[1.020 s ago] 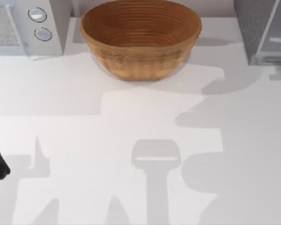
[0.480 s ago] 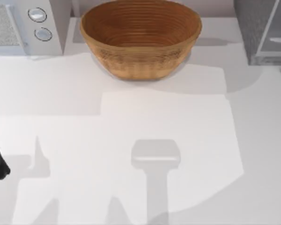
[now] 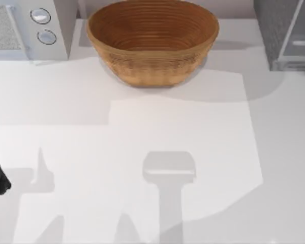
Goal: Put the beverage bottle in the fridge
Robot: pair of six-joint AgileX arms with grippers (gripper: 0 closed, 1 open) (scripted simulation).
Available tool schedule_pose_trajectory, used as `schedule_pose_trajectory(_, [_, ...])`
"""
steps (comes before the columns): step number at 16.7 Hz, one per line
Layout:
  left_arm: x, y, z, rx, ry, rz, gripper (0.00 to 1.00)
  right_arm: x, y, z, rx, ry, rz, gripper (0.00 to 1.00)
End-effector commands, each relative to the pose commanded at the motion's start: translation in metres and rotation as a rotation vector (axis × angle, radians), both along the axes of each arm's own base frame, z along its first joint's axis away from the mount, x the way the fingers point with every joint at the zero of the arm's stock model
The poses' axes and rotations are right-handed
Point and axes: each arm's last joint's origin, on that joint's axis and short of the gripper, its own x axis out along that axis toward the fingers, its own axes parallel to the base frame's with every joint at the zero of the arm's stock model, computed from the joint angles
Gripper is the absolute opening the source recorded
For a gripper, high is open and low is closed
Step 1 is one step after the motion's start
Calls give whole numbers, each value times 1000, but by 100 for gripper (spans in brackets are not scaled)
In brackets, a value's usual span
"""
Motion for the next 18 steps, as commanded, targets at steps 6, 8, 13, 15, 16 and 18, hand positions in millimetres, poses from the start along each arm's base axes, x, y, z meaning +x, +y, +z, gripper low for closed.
schedule_pose_trajectory(6, [0, 0, 0, 0, 0, 0, 100, 66, 1, 4, -3, -17, 12, 1])
schedule_pose_trajectory(8, [0, 0, 0, 0, 0, 0, 100, 80, 2, 4, -6, -14, 12, 1])
schedule_pose_trajectory(13, [0, 0, 0, 0, 0, 0, 100, 85, 2, 4, -8, -10, 9, 1])
schedule_pose_trajectory(15, [0, 0, 0, 0, 0, 0, 100, 85, 2, 4, -8, -10, 9, 8])
schedule_pose_trajectory(16, [0, 0, 0, 0, 0, 0, 100, 85, 2, 4, -8, -10, 9, 16])
schedule_pose_trajectory(18, [0, 0, 0, 0, 0, 0, 100, 85, 2, 4, -8, -10, 9, 31])
